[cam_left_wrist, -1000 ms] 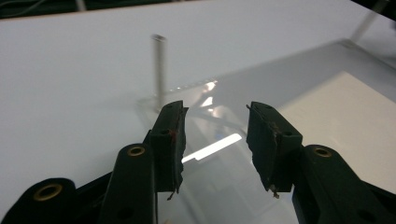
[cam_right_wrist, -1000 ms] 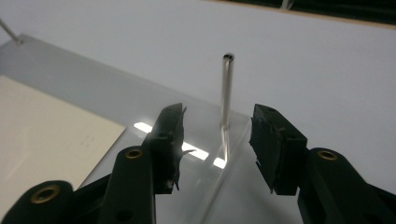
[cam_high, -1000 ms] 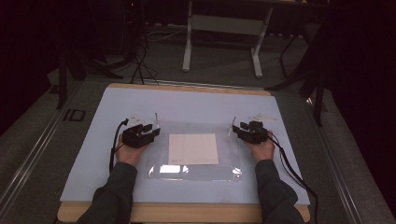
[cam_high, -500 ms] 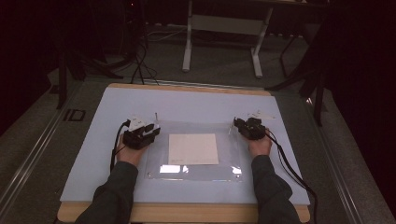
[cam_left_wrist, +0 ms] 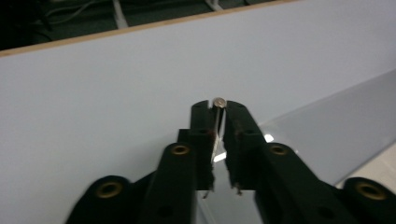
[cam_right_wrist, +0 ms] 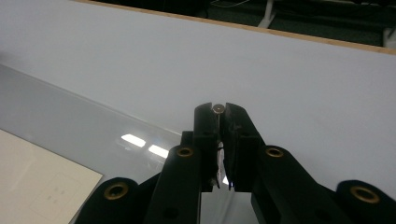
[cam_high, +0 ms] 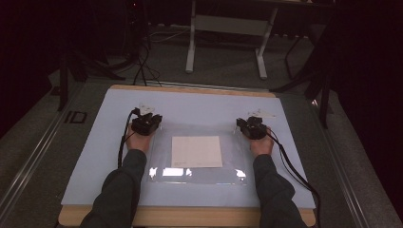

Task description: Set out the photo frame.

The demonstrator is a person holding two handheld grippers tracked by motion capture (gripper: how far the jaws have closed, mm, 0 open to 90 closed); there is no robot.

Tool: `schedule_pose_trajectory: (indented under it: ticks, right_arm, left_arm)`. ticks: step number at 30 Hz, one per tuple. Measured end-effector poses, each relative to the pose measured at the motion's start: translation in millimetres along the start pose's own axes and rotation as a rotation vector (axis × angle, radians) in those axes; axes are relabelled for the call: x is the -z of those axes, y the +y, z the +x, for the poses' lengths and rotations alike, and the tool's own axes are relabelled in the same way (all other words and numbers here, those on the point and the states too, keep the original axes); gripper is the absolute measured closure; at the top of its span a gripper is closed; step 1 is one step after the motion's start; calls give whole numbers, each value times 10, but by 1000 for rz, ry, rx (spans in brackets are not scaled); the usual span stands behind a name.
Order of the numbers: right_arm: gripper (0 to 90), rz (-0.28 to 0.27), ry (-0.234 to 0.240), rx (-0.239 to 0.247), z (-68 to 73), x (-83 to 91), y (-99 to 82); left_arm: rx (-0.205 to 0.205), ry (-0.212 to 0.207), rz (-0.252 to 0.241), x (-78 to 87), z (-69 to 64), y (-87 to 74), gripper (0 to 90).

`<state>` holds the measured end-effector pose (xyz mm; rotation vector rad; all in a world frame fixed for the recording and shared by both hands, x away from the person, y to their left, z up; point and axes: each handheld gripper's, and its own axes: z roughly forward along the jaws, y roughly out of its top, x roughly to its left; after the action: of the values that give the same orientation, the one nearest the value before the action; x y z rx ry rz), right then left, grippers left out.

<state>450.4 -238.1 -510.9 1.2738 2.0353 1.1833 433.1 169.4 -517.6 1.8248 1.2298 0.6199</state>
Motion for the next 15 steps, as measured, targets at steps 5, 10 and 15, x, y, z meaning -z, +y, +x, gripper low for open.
schedule_pose_trajectory:
  ticks: [5,10,15]
  right_arm:
    - [838,0,0,4,-3,-12,1]
    - [844,12,-13,-10,12,-25,17]
    - [853,53,-42,-15,44,-41,77]
  left_arm:
    - [-4,-6,-4,-16,9,4,840]
    - [7,-7,13,-24,11,25,853]
    - [8,-8,47,-41,21,80,859]
